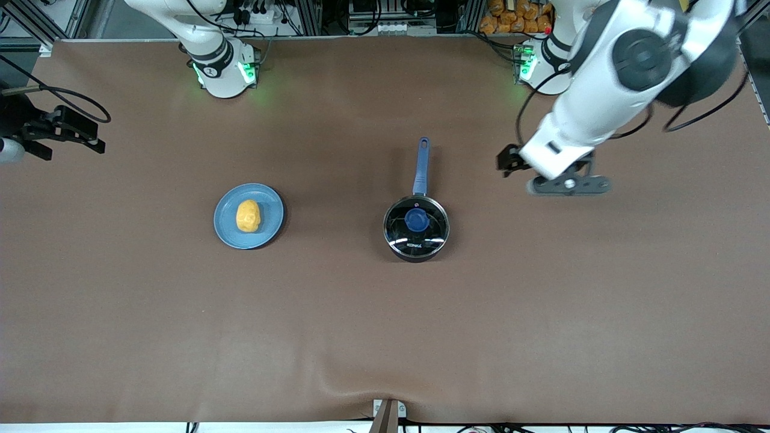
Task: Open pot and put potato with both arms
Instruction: 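Reach the left gripper over the pot and grasp the blue lid knob, then lift the glass lid with the left gripper while the right gripper reaches out, then lower the lid onto the table with the left gripper while the right grasps potato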
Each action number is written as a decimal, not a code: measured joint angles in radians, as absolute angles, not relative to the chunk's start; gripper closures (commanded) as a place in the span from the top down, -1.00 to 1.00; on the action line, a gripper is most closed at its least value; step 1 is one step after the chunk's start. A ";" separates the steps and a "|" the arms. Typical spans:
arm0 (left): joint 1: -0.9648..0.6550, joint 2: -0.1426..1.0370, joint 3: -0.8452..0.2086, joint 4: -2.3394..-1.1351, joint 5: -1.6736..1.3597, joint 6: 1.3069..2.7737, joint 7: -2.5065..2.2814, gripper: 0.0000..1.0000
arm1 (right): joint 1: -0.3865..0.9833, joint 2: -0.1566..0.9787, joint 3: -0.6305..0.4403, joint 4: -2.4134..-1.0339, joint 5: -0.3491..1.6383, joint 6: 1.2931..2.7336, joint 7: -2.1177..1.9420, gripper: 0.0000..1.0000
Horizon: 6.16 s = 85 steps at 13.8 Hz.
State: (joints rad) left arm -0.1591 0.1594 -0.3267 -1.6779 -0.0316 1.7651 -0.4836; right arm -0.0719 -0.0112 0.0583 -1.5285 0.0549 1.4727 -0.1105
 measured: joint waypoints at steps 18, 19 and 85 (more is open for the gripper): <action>-0.425 0.570 -0.328 -1.618 0.096 2.139 -0.810 1.00 | -0.072 -0.011 0.057 -1.528 0.059 1.470 -0.111 1.00; -0.425 0.575 -0.328 -1.617 0.096 2.148 -0.813 1.00 | -0.072 -0.011 0.057 -1.528 0.059 1.470 -0.111 1.00; 0.195 0.129 -0.349 -1.914 0.091 2.035 -0.105 1.00 | 0.172 0.359 0.060 -2.212 0.055 2.452 0.117 -1.00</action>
State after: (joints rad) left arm 0.1946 0.1292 -0.3491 -1.9137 0.0912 2.0353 -0.1055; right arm 0.1715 0.3590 0.0598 -2.2115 0.0553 2.4520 0.1169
